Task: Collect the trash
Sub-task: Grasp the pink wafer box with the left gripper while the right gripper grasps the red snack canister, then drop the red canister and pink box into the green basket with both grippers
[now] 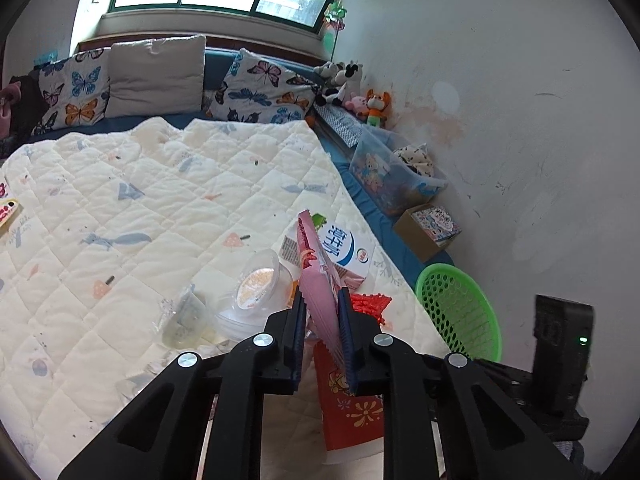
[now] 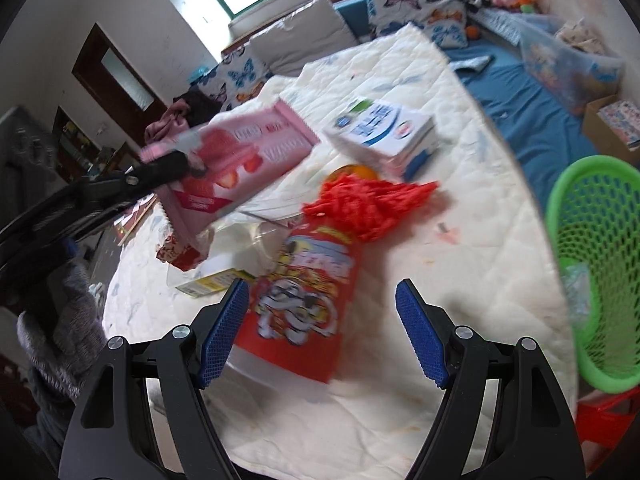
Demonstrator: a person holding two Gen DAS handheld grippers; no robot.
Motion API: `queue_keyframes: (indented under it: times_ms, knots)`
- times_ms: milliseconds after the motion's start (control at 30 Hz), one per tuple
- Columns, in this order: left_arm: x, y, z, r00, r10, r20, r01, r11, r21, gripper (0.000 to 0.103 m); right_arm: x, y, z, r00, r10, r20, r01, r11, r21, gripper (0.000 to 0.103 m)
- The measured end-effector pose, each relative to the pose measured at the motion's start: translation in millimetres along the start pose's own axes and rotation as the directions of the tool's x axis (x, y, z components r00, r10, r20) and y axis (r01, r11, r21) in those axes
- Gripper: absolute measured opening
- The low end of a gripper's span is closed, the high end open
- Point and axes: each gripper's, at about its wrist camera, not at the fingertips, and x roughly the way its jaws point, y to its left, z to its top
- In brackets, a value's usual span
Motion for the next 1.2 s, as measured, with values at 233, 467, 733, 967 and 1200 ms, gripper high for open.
queue_keyframes:
  times_ms: [233, 467, 733, 967, 1200]
  knots:
    - [-23.7, 8.0, 1.1, 0.999, -0.003, 0.033, 0.003, 1.000, 0.013, 0.015, 30.9, 2.6, 11.4, 0.996, 0.038, -0.081, -0.033, 0.997, 0.069, 0.076]
    - [-41.4, 15.9, 8.3, 0.998, -0.003, 0.070, 0.002, 1.000, 0.013, 0.015, 50.0, -5.4, 9.6, 0.986, 0.072, -0.150, -0.051, 0.989, 0.141, 0.074]
    - [-46.7, 12.7, 12.2, 0.997, -0.008, 0.079, 0.006, 1.000, 0.020, 0.015, 35.2, -7.5, 7.5, 0.988, 0.102, -0.120, -0.084, 0.986, 0.146, 0.071]
    - [-47.2, -5.0, 13.1, 0.996, -0.027, 0.084, 0.023, 0.999, 0.044, 0.015, -9.6, -0.2, -4.4, 0.996, 0.089, -0.003, -0.088, 0.993, 0.078, 0.070]
    - [-40.1, -32.0, 14.3, 0.995, -0.062, 0.073, 0.056, 0.995, 0.081, 0.014, -53.5, -4.5, -15.0, 0.994, 0.022, 0.110, -0.025, 0.999, 0.028, 0.069]
